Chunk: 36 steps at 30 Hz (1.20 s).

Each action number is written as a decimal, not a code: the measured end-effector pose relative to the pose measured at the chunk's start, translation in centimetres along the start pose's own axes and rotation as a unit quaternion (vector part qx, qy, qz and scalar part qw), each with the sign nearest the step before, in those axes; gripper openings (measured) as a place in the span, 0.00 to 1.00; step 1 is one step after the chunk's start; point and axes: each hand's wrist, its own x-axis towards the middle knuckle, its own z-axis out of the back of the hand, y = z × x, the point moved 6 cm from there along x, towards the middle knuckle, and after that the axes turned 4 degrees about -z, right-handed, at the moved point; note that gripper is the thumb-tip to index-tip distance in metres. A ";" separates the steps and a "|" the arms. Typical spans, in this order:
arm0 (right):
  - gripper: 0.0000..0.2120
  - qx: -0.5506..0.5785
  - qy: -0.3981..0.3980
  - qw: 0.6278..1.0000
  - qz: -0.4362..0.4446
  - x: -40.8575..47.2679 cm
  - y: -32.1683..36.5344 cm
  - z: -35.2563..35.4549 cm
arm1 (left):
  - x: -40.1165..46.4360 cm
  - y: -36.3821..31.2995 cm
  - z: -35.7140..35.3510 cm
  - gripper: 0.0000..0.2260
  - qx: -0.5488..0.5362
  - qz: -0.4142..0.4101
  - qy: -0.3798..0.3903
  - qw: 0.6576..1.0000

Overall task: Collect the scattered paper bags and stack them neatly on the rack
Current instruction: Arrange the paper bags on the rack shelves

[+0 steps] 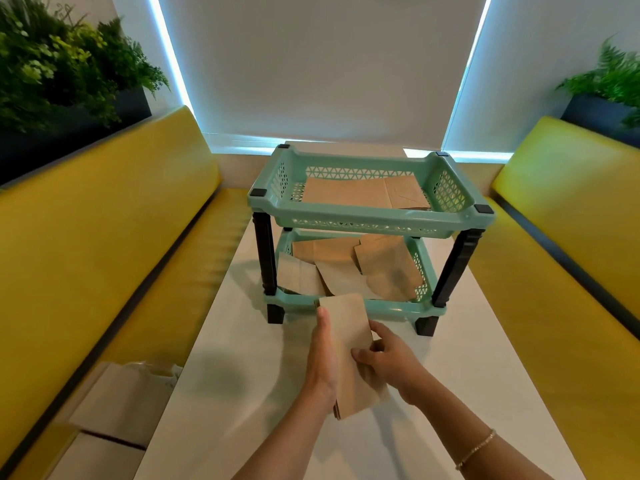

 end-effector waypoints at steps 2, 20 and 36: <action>0.31 -0.009 0.008 1.000 0.008 -0.1 0.2 -0.1 | 0.6 0.3 0.9 0.36 0.010 0.006 -0.038 0.999; 0.27 -0.279 -0.147 0.949 -0.027 9.8 5.6 5.9 | 5.3 -4.8 4.2 0.12 0.045 -0.080 -0.129 0.987; 0.10 0.406 -0.211 0.889 -0.001 8.1 6.0 8.4 | 6.6 -4.7 3.9 0.11 0.020 -0.084 -0.162 0.983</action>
